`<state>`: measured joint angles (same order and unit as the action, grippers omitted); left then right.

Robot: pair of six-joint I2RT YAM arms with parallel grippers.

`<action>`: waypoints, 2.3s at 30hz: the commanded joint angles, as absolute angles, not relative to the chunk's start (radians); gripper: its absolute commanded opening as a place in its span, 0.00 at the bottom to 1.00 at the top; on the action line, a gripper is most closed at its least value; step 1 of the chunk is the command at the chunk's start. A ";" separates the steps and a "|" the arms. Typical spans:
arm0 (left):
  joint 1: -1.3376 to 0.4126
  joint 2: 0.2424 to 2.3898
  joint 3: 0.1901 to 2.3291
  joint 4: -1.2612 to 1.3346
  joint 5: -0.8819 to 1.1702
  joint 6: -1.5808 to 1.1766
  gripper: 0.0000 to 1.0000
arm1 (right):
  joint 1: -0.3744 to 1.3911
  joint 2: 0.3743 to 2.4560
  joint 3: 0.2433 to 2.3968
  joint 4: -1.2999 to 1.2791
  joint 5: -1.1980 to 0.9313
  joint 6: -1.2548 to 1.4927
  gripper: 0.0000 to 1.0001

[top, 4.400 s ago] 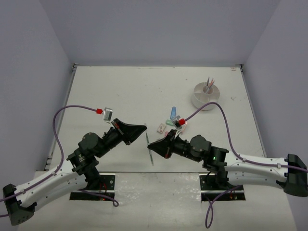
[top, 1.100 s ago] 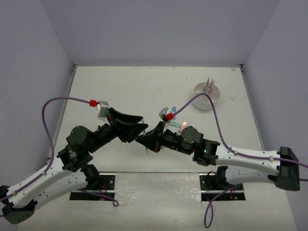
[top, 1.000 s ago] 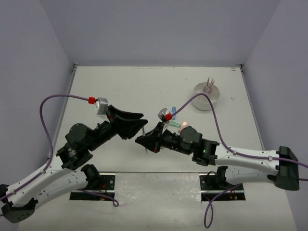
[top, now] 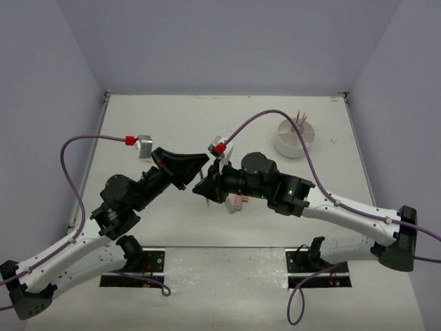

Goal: Sort the stationery into containers
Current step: Close the pen cap on the pen, then place the pen in the storage box.

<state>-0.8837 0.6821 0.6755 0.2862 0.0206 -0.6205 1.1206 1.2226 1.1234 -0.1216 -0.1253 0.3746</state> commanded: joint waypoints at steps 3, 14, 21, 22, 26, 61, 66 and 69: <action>-0.952 0.703 0.566 0.176 0.283 -0.713 0.00 | 0.962 1.284 1.460 -0.001 -0.017 0.342 0.00; -0.973 0.686 0.666 0.092 0.165 -0.631 0.00 | 0.935 1.347 1.342 0.086 -0.187 0.398 0.00; -0.973 0.765 0.899 0.028 0.125 -0.548 0.23 | 0.951 1.353 1.060 0.365 -0.329 0.503 0.00; -0.973 0.765 0.926 0.017 0.096 -0.538 0.33 | 0.952 1.343 1.025 0.404 -0.336 0.510 0.00; -0.973 0.765 1.020 -0.062 -0.058 -0.500 0.62 | 0.953 1.318 0.943 0.475 -0.331 0.505 0.00; -0.973 0.563 0.855 -0.600 -0.463 -0.420 1.00 | 0.227 1.595 1.141 0.268 0.672 0.329 0.00; -0.973 0.542 0.846 -0.593 -0.449 -0.419 1.00 | 0.227 1.657 1.132 0.299 0.662 0.341 0.03; -0.973 0.528 0.845 -0.588 -0.454 -0.417 1.00 | 0.225 1.672 1.128 0.301 0.666 0.347 0.07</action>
